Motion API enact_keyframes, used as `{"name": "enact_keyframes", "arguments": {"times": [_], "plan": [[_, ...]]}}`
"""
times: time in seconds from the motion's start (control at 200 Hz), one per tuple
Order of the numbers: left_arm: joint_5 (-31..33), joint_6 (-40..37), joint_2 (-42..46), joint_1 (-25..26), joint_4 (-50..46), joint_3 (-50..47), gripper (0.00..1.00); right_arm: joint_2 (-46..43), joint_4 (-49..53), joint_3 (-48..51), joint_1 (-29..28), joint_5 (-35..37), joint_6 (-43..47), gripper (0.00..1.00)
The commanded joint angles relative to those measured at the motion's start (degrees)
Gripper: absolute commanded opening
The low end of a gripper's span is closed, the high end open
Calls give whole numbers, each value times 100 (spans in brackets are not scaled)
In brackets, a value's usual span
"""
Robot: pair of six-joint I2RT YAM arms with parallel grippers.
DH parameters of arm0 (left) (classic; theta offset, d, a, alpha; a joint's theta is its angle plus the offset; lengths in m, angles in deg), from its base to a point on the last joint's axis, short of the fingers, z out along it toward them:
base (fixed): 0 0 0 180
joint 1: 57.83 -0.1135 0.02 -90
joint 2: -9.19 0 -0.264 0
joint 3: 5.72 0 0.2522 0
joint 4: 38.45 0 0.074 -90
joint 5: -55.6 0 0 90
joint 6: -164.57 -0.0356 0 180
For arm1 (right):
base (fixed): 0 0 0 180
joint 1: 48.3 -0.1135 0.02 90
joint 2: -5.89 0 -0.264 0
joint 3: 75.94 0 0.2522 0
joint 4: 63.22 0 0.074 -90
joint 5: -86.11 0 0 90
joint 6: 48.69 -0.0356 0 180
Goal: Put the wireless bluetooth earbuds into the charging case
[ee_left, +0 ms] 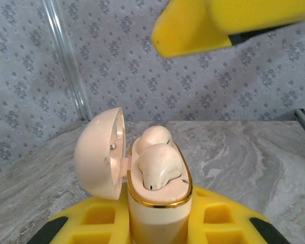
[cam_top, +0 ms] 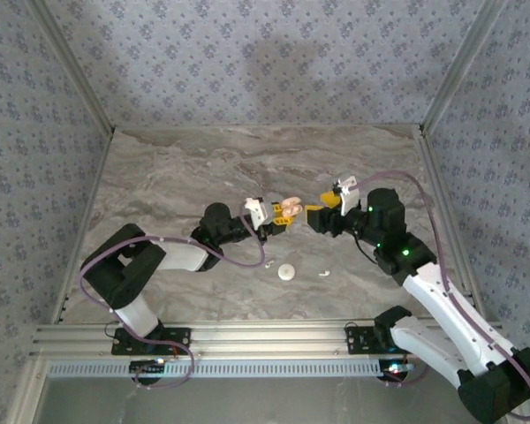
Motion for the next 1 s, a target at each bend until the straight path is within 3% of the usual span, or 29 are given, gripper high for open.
{"name": "enact_keyframes", "arguments": {"times": [0.0, 0.105, 0.21, 0.41, 0.635, 0.994], "plan": [[-464, -476, 383, -25, -664, 0, 17, -26, 1366, -482, 185, -664, 1600, 66], [-558, -771, 544, -20, -1153, 1, 17, 180, 1783, -839, 253, -782, 2469, 74], [-568, -1033, 672, -20, -1584, 34, 17, 446, 2083, -1086, 153, -849, 3669, 75], [-567, -1257, 823, 7, -1973, 62, 17, 1153, 2458, -1462, -423, -77, 5122, 80], [-550, -1266, 838, 29, -1996, 62, 18, 2021, 2840, -1939, -585, -207, 5653, 80], [-462, -1205, 904, 24, -1879, -8, 17, 2463, 2925, -1987, -693, -560, 5854, 76]]}}
